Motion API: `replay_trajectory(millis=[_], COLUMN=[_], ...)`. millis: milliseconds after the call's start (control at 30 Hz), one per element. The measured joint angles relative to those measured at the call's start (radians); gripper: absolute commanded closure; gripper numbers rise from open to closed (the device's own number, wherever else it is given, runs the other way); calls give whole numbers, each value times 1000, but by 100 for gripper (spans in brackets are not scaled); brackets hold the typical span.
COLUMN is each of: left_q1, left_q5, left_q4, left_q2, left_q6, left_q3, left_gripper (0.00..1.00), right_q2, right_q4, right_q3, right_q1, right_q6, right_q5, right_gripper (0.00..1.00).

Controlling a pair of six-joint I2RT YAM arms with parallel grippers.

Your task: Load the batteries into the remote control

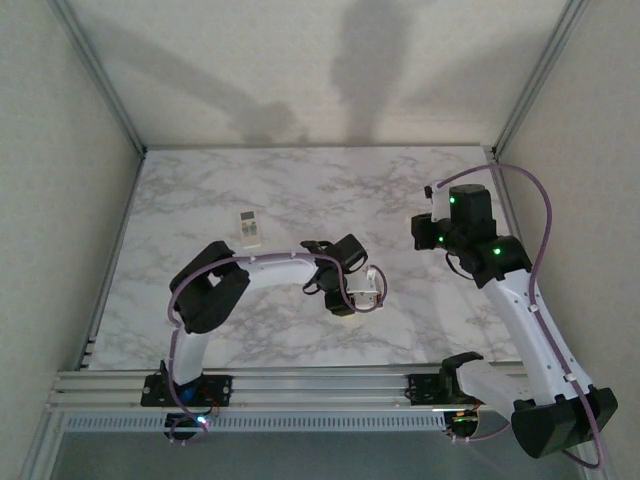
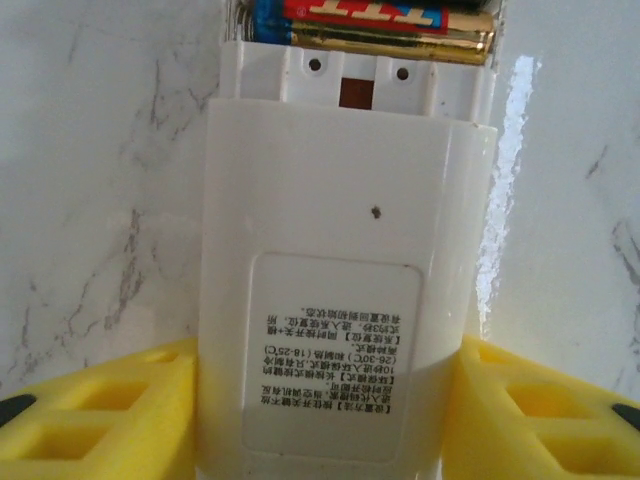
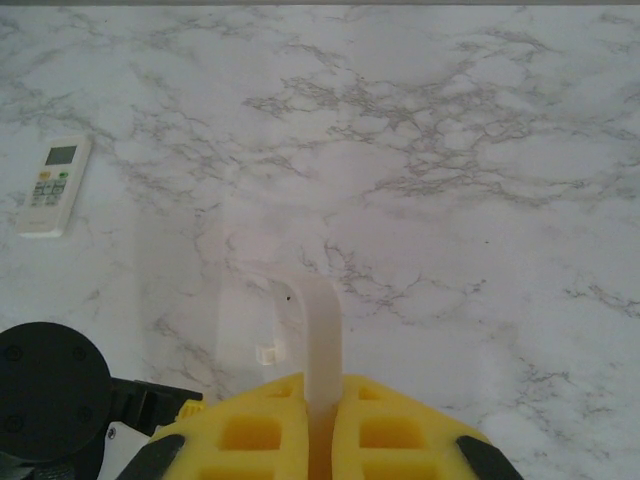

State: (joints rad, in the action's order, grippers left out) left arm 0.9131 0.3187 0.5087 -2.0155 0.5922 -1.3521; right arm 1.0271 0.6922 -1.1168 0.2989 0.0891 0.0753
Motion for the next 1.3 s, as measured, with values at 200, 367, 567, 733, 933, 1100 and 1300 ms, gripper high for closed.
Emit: replay_trajectory(millis=[200,367,567,733,933,1100,1300], left_q1=[-30,-124,-210,-212,-286,-319,-319], left_q5=[23,11,-41,-26,120,159,157], left_q4=[45,78,101,41,-161,-320,-355], left_q2=[-2,56,91,239,659,893,911], left_q6=[99,194,262,259,165,93,61], left_q3=[-10,60,95,178,309,437,491], left_gripper=[42,38,1,0,0,1,1], right_q2=[0,0,-29,-42,1,109,242], right_q4=[0,-46,-187,-301,-392,-502,-669], right_q3=[0,36,200,332,441,512,550], right_q1=[0,-1,1,31,119,231,292], right_q6=[-16,-119,-368,-675,-1097,-1387,-1571], right_q5=[1,60,138,201,296,247,167], right_gripper=[99,99,100,100,100,100,100])
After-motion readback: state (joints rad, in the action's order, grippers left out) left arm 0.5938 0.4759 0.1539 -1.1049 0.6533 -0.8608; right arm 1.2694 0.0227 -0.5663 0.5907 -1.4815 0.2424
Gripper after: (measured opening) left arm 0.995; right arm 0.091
